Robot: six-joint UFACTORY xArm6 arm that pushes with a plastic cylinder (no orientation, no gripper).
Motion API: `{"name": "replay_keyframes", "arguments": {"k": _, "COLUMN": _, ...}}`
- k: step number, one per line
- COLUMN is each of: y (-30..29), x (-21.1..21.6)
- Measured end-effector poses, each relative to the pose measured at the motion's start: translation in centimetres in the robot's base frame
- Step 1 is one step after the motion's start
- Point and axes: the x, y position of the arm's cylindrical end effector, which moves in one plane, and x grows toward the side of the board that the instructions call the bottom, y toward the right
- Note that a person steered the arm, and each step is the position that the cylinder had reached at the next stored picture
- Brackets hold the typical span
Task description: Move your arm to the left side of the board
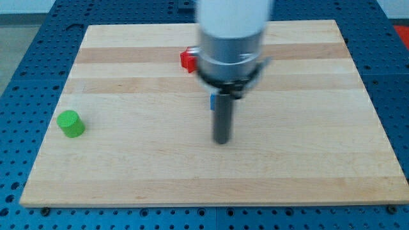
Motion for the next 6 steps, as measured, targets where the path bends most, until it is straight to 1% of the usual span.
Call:
{"name": "replay_keyframes", "arguments": {"k": 1, "y": -10.7, "x": 1.6}}
{"name": "replay_keyframes", "arguments": {"k": 2, "y": -20.9, "x": 1.8}}
{"name": "replay_keyframes", "arguments": {"k": 3, "y": -28.5, "x": 0.7}}
{"name": "replay_keyframes", "arguments": {"k": 4, "y": -28.9, "x": 0.4}}
{"name": "replay_keyframes", "arguments": {"k": 5, "y": -28.8, "x": -1.4}}
{"name": "replay_keyframes", "arguments": {"k": 6, "y": -28.8, "x": -6.1}}
